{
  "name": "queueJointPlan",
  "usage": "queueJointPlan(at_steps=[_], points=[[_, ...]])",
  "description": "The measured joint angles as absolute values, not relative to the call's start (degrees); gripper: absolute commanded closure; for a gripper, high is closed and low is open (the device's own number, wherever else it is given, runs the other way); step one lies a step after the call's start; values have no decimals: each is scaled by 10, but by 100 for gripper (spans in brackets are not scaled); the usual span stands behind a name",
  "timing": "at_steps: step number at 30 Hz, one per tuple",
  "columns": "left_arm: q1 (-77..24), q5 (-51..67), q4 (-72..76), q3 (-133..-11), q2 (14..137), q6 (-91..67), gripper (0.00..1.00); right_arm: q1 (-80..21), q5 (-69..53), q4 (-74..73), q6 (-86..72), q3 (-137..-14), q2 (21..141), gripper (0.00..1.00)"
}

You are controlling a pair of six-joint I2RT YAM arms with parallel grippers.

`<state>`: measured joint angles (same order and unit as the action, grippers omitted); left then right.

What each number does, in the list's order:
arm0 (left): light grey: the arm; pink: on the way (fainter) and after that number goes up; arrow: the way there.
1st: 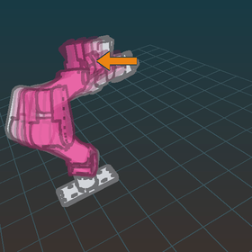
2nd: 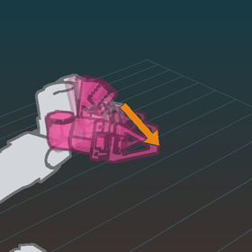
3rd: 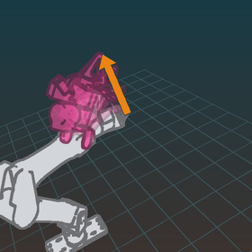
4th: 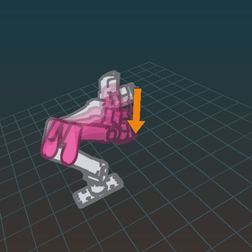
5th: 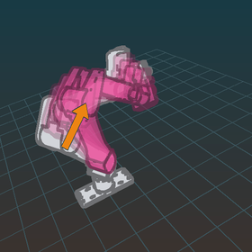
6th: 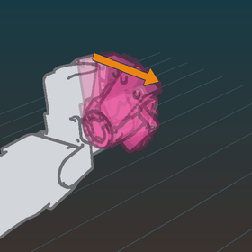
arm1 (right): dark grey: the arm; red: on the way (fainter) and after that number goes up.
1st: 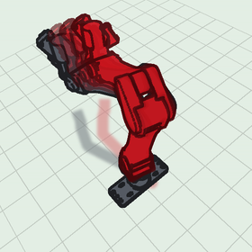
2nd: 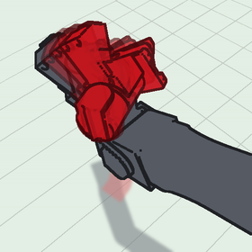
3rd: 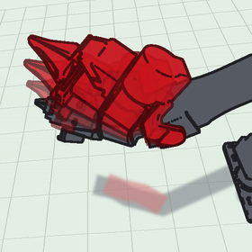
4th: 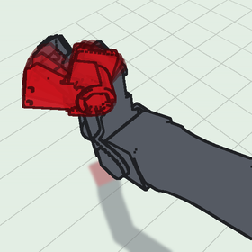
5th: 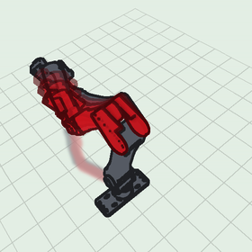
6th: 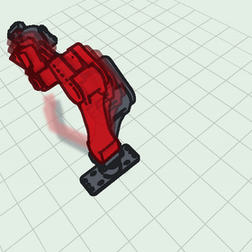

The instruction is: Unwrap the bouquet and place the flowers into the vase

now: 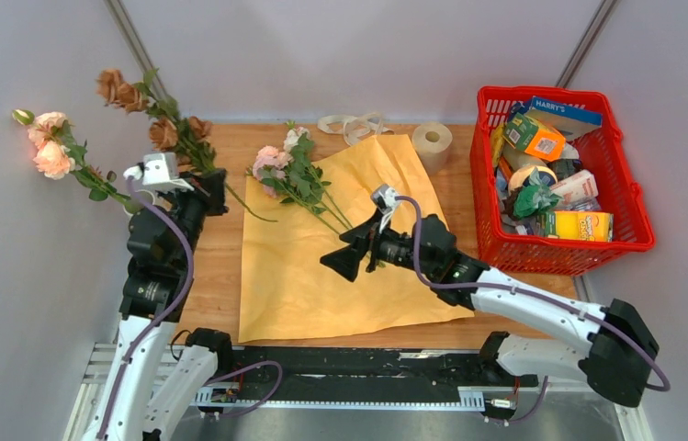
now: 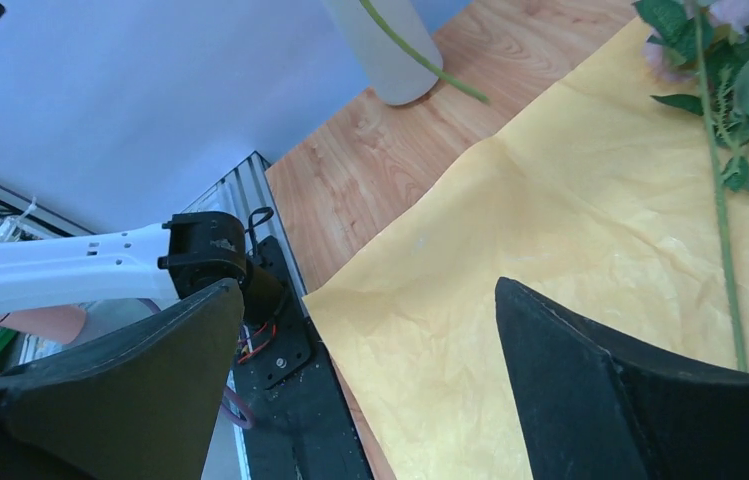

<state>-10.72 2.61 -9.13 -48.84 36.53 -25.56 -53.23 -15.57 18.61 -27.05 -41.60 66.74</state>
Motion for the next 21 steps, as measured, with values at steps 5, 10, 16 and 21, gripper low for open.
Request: queueJointPlan(at_steps=[5,10,16,21], points=[[-107,-201,-114,-575,378,-143,100,-532,-120,164,-259,-371,588,0],[-102,-348,-104,-667,429,-50,100,-532,-91,135,-243,-364,550,0],[-25,-405,-88,-690,487,5,100,-532,-76,124,-225,-364,520,0],[35,-408,-97,-690,516,4,100,-532,-65,116,-219,-357,507,0]])
